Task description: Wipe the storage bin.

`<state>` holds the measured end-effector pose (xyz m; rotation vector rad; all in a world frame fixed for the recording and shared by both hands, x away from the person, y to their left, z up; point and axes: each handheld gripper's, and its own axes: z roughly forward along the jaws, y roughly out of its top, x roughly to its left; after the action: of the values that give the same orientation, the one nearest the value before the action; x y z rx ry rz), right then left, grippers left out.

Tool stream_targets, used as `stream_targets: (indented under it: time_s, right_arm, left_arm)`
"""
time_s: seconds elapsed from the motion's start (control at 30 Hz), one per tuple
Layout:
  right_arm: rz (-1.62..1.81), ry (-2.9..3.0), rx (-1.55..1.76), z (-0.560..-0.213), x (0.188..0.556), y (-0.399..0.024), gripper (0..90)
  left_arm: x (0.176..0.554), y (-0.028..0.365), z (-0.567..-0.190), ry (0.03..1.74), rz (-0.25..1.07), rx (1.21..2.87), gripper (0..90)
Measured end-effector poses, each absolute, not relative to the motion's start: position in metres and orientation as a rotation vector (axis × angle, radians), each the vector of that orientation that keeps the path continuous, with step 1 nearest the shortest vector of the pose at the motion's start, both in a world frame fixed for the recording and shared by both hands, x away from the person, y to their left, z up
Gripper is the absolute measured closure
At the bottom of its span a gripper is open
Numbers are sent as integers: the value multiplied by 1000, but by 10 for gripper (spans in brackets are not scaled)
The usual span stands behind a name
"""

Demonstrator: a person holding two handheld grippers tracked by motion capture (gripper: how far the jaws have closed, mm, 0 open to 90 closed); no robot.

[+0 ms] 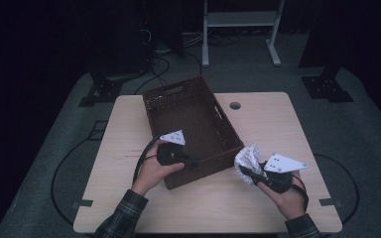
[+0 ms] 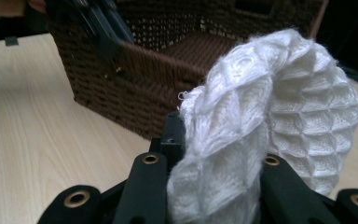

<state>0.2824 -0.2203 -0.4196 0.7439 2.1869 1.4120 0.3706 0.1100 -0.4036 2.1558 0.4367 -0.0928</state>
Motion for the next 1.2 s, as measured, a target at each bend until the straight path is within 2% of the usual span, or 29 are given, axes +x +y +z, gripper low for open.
stream_targets:
  time_s: [0.27, 0.57, 1.2]
  right_arm:
    - [1423, 2189, 718, -417, 292, -208, 741]
    - [1387, 2258, 756, -437, 315, -197, 749]
    - [1317, 2347, 814, -464, 327, -194, 752]
  left_arm:
    - [372, 110, -404, 435, -100, 2163, 773]
    - [372, 110, -404, 430, -101, 2166, 772]
    - [372, 109, -404, 435, -100, 2168, 772]
